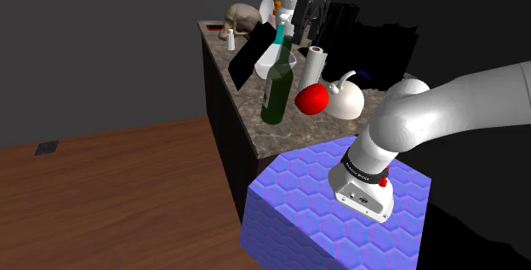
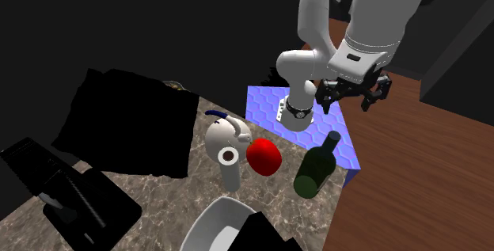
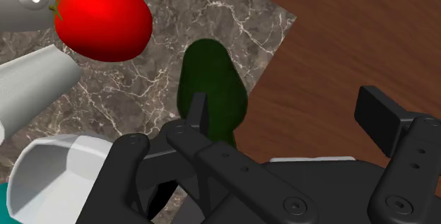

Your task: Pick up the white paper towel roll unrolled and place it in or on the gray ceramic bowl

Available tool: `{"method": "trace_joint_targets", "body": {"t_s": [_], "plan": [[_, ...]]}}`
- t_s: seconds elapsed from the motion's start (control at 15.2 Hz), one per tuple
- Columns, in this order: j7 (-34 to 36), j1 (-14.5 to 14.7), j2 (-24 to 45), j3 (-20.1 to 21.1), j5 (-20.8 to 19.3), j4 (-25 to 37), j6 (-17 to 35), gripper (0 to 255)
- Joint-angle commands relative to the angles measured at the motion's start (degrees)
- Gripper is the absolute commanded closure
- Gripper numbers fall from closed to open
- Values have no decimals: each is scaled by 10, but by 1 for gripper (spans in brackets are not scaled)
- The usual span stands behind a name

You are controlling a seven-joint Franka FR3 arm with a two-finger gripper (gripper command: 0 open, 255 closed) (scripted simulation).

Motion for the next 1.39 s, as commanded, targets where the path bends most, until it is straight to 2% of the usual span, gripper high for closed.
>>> {"method": "trace_joint_targets", "body": {"t_s": [0.0,0.4,0.79,1.32], "plan": [[0,0,0,0,0,0,0,0],[-79,-30,16,-68,-51,-35,73,0],[-159,-55,62,-139,-90,-45,155,0],[-270,-67,166,-242,-103,-15,264,0]]}}
